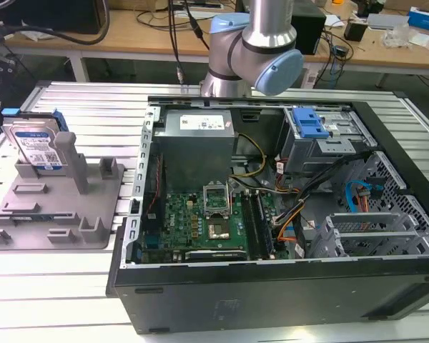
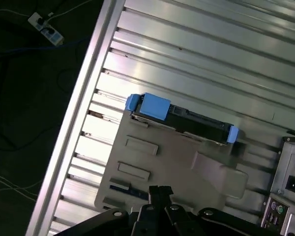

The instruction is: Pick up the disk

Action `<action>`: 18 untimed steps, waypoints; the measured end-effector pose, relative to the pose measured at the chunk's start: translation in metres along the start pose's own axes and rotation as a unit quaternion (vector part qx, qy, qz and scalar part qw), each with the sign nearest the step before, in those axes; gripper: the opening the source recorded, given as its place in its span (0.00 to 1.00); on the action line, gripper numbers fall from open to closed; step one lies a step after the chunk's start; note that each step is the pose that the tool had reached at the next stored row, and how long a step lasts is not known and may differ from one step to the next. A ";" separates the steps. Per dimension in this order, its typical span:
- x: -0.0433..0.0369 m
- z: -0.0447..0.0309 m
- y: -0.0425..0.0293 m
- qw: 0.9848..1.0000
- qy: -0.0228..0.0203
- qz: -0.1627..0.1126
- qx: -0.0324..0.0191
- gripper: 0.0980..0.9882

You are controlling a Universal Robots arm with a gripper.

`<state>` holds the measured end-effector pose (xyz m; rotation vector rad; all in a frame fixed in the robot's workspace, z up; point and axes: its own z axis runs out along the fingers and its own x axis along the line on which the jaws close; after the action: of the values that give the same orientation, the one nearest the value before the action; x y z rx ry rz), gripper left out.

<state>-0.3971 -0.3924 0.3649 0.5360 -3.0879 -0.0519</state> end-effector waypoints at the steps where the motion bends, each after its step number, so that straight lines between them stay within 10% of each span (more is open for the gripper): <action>1: 0.0000 0.0000 0.0000 1.000 0.000 -0.009 0.000 0.01; 5: 0.0000 0.0000 0.0001 0.999 0.001 -0.048 0.000 0.01; 11: 0.0000 0.0001 0.0000 0.993 0.002 -0.118 0.001 0.01; 15: 0.0000 0.0002 0.0001 0.988 0.003 -0.157 0.001 0.01; 18: 0.0000 0.0003 0.0001 0.978 0.004 -0.209 0.001 0.01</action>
<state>-0.3971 -0.3923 0.3646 1.1693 -2.9073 -0.0466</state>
